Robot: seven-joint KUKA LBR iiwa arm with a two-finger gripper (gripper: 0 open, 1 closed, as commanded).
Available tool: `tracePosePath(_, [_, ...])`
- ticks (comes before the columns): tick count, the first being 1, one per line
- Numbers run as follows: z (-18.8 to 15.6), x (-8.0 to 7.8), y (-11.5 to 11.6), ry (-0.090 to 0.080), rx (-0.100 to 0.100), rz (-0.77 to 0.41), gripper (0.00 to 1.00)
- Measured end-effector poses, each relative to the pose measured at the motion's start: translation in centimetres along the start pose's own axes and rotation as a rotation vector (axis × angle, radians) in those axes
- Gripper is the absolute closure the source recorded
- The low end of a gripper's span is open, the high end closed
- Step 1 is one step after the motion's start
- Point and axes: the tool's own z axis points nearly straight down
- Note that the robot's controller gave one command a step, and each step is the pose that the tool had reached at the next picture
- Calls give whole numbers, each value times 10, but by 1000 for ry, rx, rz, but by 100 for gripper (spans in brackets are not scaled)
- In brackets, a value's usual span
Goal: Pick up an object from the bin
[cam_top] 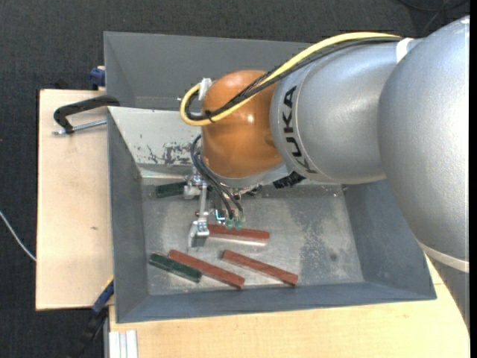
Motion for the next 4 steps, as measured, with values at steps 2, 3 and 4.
tracePosePath(2, [73, -6, -67, -9, -2, -11, 100])
tracePosePath(3, [73, -6, -67, -9, -2, -10, 100])
tracePosePath(4, [-105, -17, -60, -20, -3, -14, 100])
